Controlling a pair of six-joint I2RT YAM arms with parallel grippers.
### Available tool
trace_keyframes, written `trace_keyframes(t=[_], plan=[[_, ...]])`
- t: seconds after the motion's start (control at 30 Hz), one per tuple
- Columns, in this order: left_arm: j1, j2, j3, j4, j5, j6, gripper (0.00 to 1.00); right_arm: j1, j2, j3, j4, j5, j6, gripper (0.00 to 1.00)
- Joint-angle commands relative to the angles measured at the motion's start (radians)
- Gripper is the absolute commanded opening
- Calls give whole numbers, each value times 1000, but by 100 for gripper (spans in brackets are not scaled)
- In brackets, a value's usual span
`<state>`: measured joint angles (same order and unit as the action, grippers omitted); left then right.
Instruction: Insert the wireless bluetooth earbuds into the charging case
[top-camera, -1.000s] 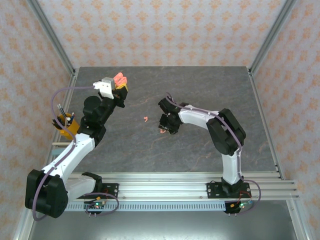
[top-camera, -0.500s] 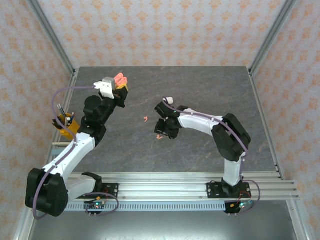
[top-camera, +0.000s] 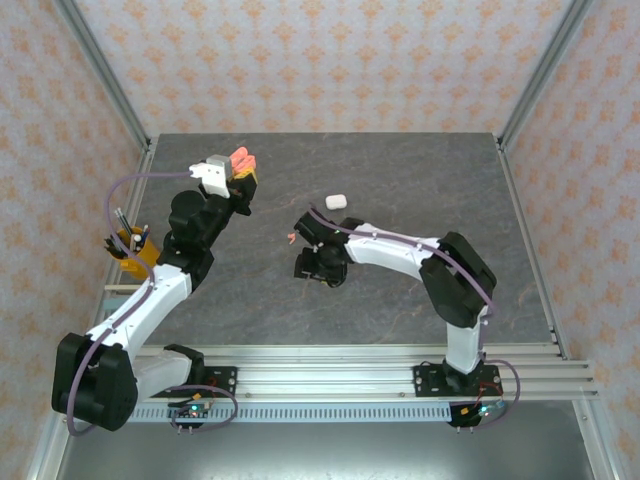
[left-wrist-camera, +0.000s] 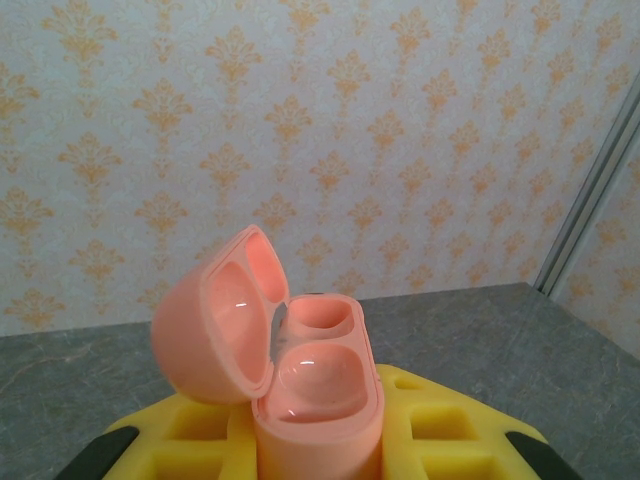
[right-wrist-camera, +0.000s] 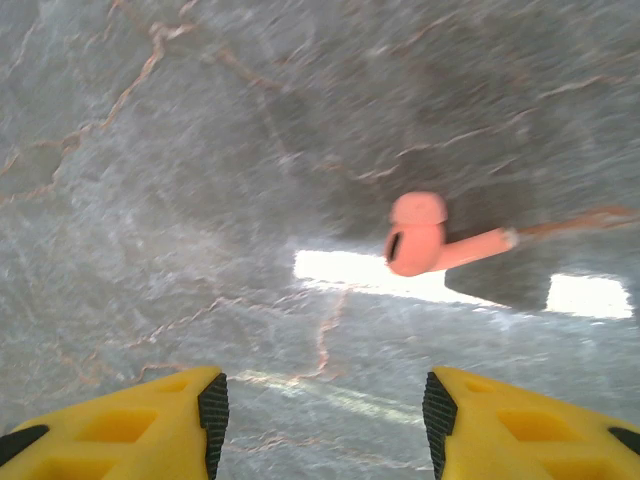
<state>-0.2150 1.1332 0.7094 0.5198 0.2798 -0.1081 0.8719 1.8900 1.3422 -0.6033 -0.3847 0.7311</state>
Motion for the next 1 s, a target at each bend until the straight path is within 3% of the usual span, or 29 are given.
trace_keyframes(t=[0.0, 0.47, 0.97], plan=[[1, 0, 27, 36, -13, -5, 0, 5, 46, 40, 5, -12, 14, 56], [1, -9, 30, 25, -21, 0, 0, -8, 169, 132, -7, 21, 11, 54], [0, -11, 25, 31, -21, -11, 0, -123, 176, 198, 0, 48, 25, 53]])
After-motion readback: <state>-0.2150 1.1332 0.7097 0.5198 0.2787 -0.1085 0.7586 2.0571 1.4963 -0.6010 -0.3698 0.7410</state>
